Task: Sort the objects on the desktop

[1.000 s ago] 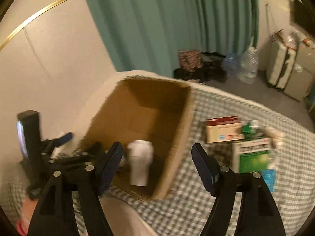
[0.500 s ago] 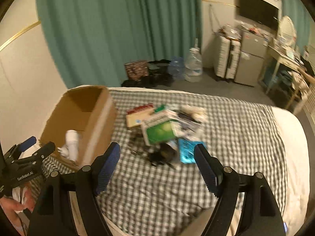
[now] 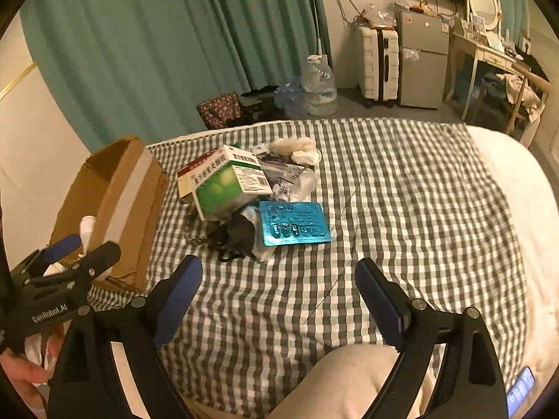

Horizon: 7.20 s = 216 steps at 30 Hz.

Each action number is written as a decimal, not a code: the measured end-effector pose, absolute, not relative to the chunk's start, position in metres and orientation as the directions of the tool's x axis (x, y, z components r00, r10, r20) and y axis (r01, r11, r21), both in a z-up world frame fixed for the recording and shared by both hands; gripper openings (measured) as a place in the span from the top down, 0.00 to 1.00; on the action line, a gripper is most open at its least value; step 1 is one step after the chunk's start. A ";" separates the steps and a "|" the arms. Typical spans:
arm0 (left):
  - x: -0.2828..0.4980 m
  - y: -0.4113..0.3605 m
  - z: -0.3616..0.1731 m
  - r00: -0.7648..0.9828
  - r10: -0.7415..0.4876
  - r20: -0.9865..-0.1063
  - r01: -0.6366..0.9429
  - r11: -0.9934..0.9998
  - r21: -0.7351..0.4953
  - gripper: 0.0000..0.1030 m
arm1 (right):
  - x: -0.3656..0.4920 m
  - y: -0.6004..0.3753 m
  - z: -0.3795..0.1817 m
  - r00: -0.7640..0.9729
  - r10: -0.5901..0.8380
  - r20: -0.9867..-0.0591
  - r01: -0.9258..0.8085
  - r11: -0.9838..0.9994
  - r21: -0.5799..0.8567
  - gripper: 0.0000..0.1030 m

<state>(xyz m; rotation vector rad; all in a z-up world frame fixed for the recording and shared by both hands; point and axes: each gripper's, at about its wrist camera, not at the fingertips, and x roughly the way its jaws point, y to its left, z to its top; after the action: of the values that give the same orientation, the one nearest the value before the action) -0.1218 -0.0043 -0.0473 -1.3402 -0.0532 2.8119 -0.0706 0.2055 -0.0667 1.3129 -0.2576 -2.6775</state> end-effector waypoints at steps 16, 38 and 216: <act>-0.253 0.026 -0.112 -0.516 0.161 -0.841 0.047 -0.975 -0.216 0.00 | -0.172 0.200 -0.160 -0.503 -0.294 -0.813 0.205 -0.954 0.218 0.13; -0.280 0.010 -0.146 -0.487 0.155 -0.859 0.051 -0.977 -0.205 0.00 | -0.214 0.216 -0.213 -0.421 -0.205 -0.884 0.112 -0.978 0.174 0.08; -0.100 -0.222 -0.009 -0.644 -0.170 -0.746 0.199 -0.979 0.050 0.24 | -0.124 -0.019 0.014 -0.488 -0.563 -0.667 0.495 -0.808 0.320 0.92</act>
<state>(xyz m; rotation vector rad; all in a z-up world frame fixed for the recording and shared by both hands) -0.1003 -0.2220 -0.0086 -1.3763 -0.0609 3.0484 -0.1240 -0.0191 0.0142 1.0636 -0.1130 -2.2792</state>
